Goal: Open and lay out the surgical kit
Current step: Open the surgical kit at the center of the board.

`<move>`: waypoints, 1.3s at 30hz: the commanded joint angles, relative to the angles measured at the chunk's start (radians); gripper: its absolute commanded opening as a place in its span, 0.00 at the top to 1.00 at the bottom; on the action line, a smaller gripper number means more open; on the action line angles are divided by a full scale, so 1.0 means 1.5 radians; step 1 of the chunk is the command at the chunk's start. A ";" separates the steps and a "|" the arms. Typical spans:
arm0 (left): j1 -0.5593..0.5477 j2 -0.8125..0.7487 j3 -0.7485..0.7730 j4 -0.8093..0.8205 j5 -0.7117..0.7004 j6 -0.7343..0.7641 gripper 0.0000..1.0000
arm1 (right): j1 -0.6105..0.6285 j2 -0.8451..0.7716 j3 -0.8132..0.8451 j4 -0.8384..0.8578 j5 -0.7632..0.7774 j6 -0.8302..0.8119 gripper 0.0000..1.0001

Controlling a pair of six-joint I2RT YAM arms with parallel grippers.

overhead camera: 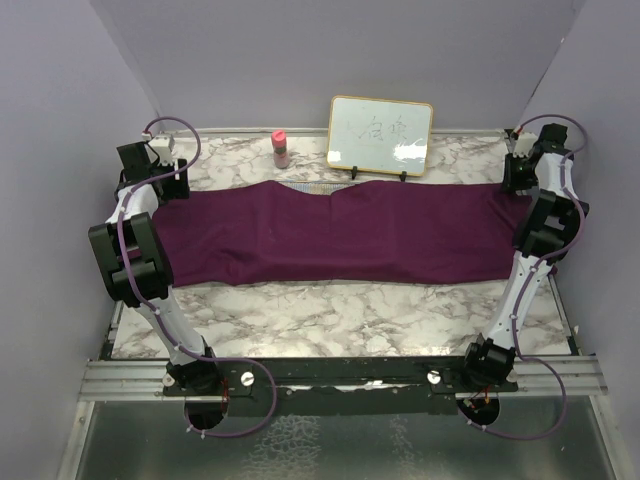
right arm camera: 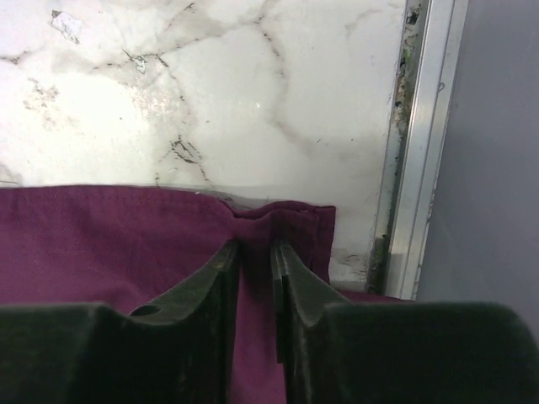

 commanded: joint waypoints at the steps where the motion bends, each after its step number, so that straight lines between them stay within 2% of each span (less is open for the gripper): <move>1: 0.000 -0.002 -0.004 0.012 0.019 0.005 0.25 | 0.005 0.023 0.018 -0.025 -0.012 -0.012 0.84; 4: 0.000 -0.002 -0.003 0.011 0.019 0.006 0.25 | 0.007 0.020 0.021 -0.024 -0.012 -0.013 0.96; 6: 0.000 -0.003 -0.003 0.010 0.020 0.005 0.25 | 0.008 0.012 0.018 -0.017 -0.016 -0.013 0.99; 13: 0.000 -0.003 -0.004 0.010 0.021 0.007 0.25 | 0.008 -0.057 -0.028 0.027 -0.060 0.010 0.99; 26: 0.000 -0.001 -0.004 0.010 0.040 0.003 0.25 | 0.008 -0.213 -0.181 0.112 -0.259 0.047 0.99; 31: 0.000 0.001 -0.004 0.010 0.039 0.001 0.25 | 0.012 -0.260 -0.262 0.100 -0.299 0.012 0.99; 39: 0.000 -0.001 0.001 0.004 0.043 -0.004 0.25 | 0.020 -0.368 -0.466 0.100 -0.283 -0.084 0.99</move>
